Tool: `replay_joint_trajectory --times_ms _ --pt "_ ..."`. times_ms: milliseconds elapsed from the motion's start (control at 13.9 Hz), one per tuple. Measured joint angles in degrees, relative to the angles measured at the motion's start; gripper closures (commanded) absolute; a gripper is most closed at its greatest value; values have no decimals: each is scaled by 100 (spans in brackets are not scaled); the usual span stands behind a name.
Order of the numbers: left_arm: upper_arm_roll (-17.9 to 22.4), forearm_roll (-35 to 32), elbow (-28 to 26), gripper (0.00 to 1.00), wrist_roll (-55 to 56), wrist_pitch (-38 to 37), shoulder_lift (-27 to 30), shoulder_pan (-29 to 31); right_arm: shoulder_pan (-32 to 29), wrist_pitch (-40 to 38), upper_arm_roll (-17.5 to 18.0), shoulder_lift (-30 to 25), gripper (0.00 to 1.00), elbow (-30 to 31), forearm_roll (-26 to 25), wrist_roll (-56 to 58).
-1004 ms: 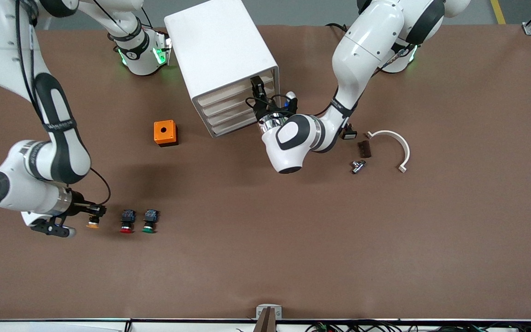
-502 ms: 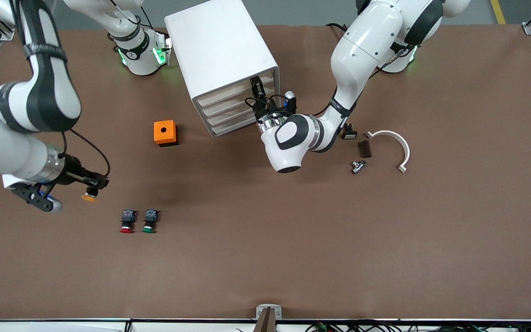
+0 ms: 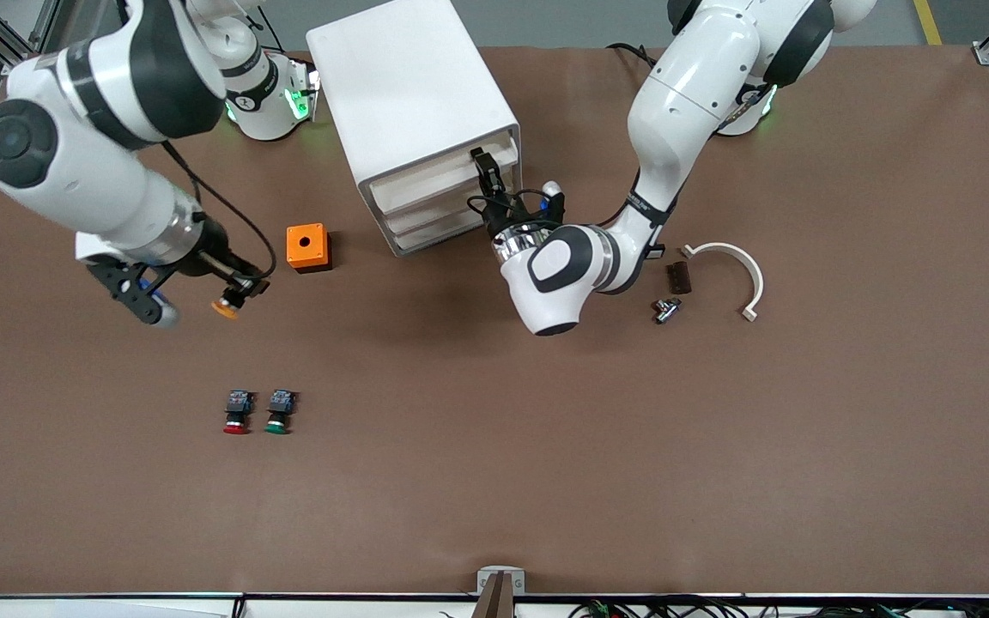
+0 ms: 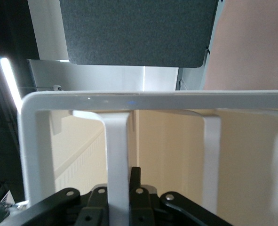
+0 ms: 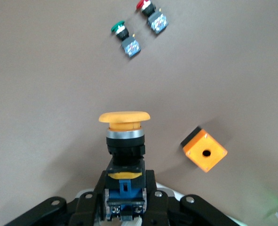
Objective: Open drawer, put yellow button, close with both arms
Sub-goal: 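Pull the drawer open with the left gripper while the right gripper lifts the button, then carry the yellow button over the open drawer with the right gripper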
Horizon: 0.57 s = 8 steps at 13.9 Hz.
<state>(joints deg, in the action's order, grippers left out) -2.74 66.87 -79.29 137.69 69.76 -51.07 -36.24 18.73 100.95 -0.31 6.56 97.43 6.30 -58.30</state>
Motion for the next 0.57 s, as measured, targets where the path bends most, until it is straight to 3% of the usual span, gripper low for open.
replay_joint_trajectory --times_ms 574 --pt "24 56 70 89 -1 196 -1 728 1011 145 -2 -26 100 121 109 -1829"
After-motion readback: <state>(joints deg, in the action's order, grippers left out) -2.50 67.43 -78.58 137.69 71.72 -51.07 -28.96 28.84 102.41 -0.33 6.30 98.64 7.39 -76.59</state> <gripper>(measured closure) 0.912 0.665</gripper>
